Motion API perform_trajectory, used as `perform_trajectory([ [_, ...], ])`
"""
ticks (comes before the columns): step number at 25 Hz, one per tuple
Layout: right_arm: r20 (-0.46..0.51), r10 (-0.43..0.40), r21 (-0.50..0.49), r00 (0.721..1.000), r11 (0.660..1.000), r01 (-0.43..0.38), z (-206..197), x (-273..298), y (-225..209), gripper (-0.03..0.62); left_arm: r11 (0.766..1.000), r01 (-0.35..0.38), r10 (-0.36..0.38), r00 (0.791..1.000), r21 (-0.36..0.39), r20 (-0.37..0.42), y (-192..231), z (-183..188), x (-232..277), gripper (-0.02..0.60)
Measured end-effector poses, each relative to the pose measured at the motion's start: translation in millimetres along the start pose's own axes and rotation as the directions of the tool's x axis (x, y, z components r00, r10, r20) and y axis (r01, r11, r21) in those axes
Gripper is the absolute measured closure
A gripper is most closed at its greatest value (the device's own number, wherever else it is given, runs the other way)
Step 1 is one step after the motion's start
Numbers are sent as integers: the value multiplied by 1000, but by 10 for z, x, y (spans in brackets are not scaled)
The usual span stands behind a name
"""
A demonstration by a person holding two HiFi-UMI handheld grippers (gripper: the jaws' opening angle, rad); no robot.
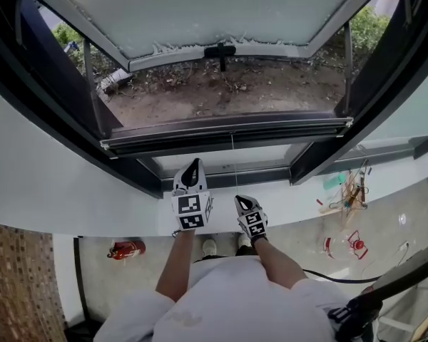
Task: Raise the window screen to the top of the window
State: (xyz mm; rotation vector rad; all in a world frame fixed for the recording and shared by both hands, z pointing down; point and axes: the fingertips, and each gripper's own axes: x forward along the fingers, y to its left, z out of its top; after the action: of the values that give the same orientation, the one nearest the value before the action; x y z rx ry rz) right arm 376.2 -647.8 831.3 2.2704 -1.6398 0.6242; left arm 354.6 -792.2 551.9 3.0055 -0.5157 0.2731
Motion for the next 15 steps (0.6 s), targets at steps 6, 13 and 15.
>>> perform_trajectory([
  [6,6,1,4,1000,1000,-1,7,68,-3,592,999,37,-37,999,34,-18,-45,-50,-36,580],
  [13,6,12,6,1000,1000,-12,55,98,0,592,998,40,-38,999,51,-23,-39,-30,-40,580],
  [15,6,11,3,1000,1000,-11,60,103,-29,592,998,41,-39,999,57,-32,-14,-38,-39,580],
])
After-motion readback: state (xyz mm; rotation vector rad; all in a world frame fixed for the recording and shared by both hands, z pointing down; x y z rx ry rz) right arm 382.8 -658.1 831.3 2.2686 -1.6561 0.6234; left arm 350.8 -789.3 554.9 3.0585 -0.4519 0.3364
